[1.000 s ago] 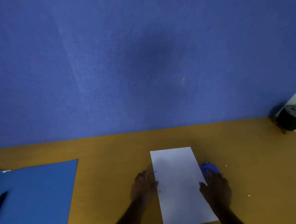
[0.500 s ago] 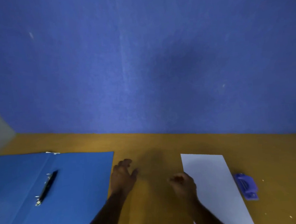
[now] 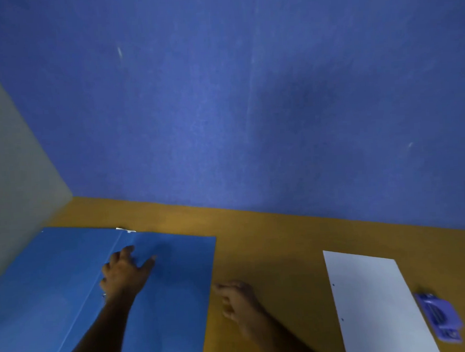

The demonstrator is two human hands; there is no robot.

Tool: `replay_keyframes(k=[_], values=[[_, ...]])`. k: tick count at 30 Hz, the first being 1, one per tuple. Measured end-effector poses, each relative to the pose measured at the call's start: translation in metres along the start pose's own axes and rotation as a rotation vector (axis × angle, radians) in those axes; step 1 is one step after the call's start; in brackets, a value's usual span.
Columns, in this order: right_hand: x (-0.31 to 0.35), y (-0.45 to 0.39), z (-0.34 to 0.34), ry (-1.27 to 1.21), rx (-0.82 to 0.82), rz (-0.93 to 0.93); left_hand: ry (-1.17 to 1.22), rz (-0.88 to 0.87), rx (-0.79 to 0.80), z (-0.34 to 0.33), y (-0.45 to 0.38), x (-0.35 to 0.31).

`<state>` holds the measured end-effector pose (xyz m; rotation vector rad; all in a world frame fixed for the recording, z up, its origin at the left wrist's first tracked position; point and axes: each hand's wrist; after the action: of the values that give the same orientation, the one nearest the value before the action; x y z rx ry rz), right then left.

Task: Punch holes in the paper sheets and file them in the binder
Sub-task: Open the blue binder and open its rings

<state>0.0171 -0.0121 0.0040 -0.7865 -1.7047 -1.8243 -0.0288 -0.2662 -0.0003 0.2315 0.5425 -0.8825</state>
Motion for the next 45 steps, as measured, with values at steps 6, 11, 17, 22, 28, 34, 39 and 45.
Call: replay_keyframes(k=[6,11,17,22,28,34,39,45], values=[[0.011,-0.002,-0.024,0.019,0.024,-0.056,0.006,0.13,0.13,0.002,-0.023,0.033],[0.015,-0.005,-0.036,-0.067,0.018,-0.118,0.022,0.173,0.187,-0.008,-0.038,0.043],[0.013,-0.009,-0.034,-0.125,0.018,-0.152,0.049,0.222,0.209,-0.008,-0.045,0.045],[0.015,-0.005,-0.032,-0.09,0.051,-0.058,0.164,0.251,0.181,-0.011,-0.045,0.045],[0.02,0.004,-0.006,0.126,-0.099,0.236,0.398,0.283,0.22,-0.016,-0.015,0.015],[0.019,0.002,0.07,0.119,-0.214,0.276,0.475,0.196,0.392,-0.029,0.032,-0.024],[0.011,0.006,0.143,0.196,-0.362,0.335,0.54,0.12,0.592,-0.044,0.08,-0.067],[-0.001,0.009,0.224,0.275,-0.605,0.235,0.638,0.076,0.801,-0.066,0.137,-0.114]])
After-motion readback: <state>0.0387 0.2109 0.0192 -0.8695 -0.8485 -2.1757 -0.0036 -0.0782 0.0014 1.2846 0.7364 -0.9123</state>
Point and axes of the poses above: each hand's wrist, its own y-axis away from the middle knuckle, its own z-axis out of the back of the hand, x = y × z, and after that the axes turned 8 degrees about -x, right-handed
